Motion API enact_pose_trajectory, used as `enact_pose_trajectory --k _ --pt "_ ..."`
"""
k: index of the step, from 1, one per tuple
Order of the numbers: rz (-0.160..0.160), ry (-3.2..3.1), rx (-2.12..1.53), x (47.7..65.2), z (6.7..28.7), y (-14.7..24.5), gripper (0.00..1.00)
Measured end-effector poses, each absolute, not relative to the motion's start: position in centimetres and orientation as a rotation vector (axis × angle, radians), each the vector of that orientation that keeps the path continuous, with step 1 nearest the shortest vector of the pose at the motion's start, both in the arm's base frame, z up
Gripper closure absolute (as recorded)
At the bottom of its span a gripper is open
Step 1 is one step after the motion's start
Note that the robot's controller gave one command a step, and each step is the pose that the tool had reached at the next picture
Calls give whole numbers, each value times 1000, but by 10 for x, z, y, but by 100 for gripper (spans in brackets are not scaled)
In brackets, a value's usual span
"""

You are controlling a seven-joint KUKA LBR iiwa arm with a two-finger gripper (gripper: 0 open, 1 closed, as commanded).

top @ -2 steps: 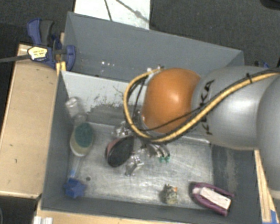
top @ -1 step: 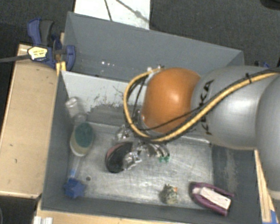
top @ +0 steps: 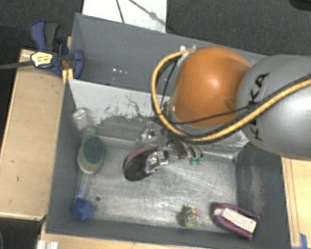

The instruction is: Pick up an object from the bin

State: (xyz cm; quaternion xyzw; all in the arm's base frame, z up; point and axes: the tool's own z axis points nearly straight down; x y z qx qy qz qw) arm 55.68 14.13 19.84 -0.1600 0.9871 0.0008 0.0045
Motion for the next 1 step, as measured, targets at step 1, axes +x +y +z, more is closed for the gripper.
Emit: enact_pose_trajectory --k 1 --pt "1 3003 -890 556 281 160 100"
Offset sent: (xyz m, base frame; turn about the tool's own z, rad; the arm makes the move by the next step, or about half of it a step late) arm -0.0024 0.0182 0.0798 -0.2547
